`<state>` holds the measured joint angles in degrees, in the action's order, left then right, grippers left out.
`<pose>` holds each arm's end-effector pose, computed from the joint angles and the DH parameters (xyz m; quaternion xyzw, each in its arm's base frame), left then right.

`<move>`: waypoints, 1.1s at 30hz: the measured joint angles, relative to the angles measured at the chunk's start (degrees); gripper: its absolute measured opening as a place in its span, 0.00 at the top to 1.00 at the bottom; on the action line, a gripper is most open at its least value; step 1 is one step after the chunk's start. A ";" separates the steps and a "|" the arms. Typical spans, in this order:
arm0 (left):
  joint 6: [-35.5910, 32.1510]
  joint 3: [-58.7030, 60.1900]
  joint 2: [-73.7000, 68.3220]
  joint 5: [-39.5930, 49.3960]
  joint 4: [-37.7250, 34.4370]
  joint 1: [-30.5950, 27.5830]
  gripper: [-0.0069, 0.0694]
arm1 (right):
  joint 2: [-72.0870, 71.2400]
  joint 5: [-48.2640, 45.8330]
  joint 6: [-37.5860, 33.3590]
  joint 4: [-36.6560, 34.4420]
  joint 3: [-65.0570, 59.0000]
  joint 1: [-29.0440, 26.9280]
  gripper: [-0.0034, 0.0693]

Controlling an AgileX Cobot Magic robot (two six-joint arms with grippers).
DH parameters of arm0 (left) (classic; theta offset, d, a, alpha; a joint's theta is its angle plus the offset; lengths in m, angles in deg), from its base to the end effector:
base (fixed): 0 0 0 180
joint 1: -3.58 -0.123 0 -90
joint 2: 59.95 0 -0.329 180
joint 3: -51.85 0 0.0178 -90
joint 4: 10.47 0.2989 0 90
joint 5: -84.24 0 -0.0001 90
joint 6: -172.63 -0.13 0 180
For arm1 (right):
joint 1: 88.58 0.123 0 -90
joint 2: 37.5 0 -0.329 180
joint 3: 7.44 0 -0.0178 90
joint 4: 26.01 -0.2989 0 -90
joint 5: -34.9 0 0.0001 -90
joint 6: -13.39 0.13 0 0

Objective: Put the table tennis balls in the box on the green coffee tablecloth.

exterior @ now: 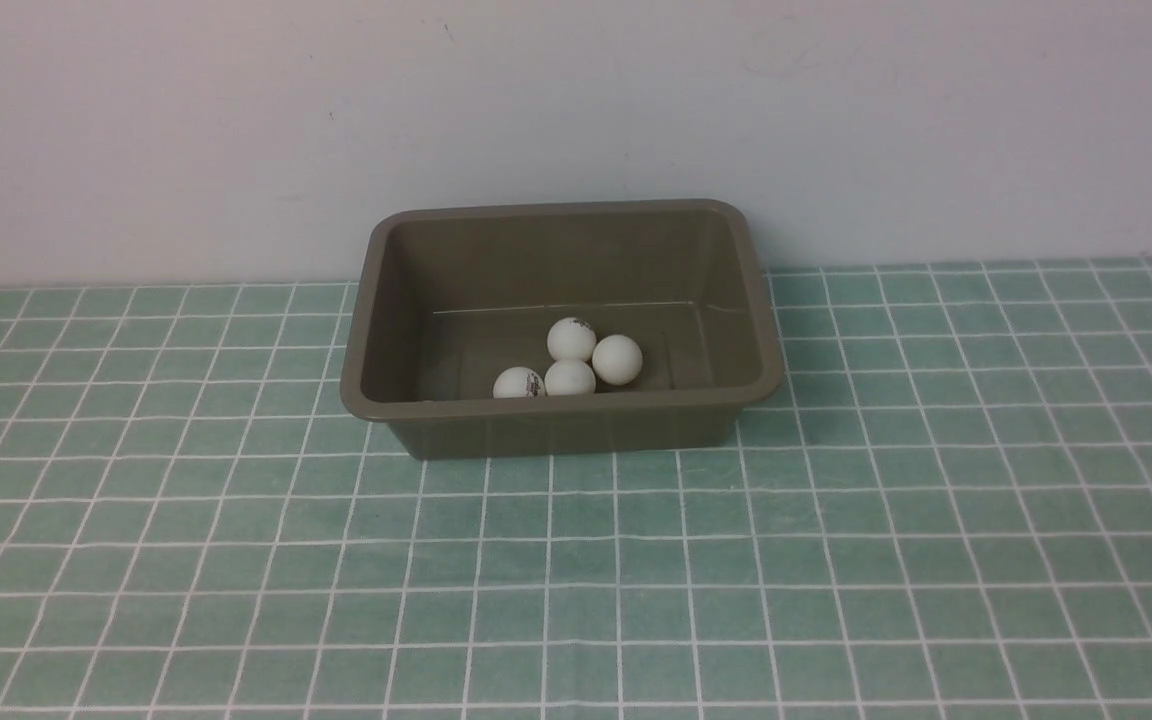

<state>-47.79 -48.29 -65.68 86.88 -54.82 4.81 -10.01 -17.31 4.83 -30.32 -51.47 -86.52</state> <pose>0.0990 -0.0064 0.2022 -0.0045 0.6914 -0.0434 0.7212 0.0936 0.0111 0.3145 -0.0753 0.8780 0.0103 0.4726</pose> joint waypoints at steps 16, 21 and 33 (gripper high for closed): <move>1.44 0.00 0.00 -1.61 5.05 2.68 0.91 | 0.00 -0.05 0.00 -0.13 -0.18 0.00 0.98; 19.09 0.00 0.00 6.32 18.88 -3.12 0.91 | 0.00 -0.05 0.00 -0.13 -0.24 0.00 0.98; 37.67 0.00 0.00 18.85 30.66 -9.32 0.91 | 0.00 -0.05 0.00 -0.13 -0.33 0.00 0.98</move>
<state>-10.13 -48.29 -65.68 105.72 -24.16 -4.51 -10.01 -17.36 4.83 -30.45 -51.80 -86.52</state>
